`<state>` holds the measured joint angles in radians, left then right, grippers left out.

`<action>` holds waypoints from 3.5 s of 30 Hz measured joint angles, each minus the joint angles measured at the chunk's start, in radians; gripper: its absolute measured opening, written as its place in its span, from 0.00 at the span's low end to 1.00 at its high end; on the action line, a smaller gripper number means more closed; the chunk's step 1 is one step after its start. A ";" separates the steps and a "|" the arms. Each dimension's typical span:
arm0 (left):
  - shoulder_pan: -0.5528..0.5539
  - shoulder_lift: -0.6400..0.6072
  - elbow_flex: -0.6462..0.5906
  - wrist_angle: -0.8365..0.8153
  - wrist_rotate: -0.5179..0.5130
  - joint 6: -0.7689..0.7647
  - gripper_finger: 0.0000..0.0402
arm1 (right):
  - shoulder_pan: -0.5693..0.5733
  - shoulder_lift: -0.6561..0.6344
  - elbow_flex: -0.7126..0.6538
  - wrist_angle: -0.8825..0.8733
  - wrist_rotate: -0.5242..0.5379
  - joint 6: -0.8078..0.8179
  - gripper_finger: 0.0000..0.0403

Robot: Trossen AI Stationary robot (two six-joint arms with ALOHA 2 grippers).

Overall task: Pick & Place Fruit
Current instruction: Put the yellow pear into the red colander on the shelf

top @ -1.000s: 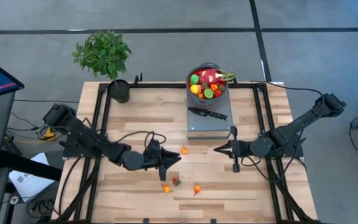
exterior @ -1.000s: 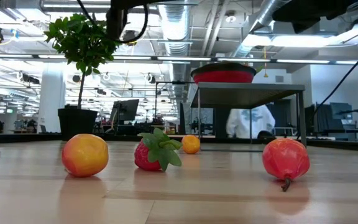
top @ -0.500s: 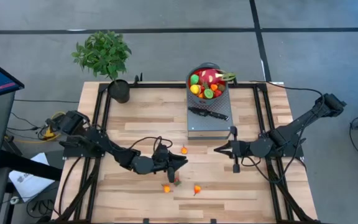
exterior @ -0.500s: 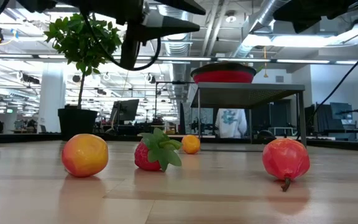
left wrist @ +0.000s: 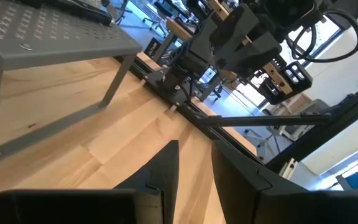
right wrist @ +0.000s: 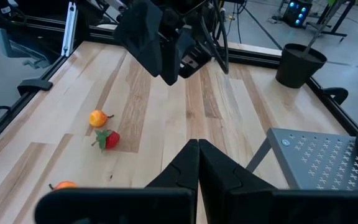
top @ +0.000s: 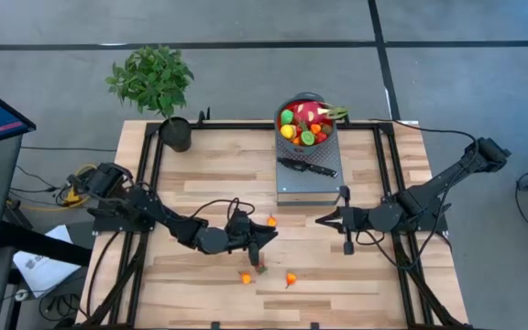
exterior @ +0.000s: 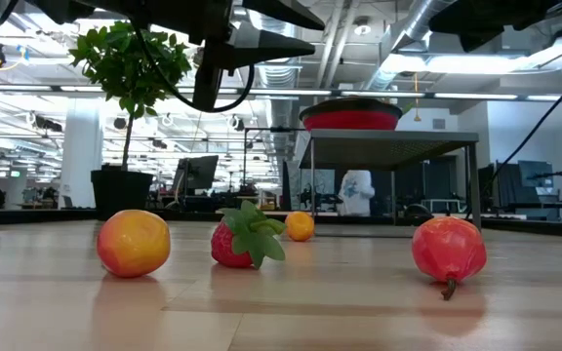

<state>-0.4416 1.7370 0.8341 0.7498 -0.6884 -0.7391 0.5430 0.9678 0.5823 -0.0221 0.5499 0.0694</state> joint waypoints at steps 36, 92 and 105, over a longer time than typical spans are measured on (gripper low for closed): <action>0.082 0.000 0.001 -0.025 0.012 0.107 0.90 | -0.001 0.000 0.000 -0.028 0.000 0.000 0.00; 0.137 0.307 0.000 -0.215 -0.015 0.103 0.77 | -0.003 0.000 0.000 -0.030 0.001 0.002 0.00; 0.178 0.308 0.000 -0.203 -0.005 0.106 0.77 | -0.003 0.000 0.000 -0.030 0.002 0.000 0.00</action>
<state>-0.2635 2.0449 0.8341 0.5464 -0.6929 -0.6334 0.5404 0.9676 0.5823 -0.0517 0.5514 0.0692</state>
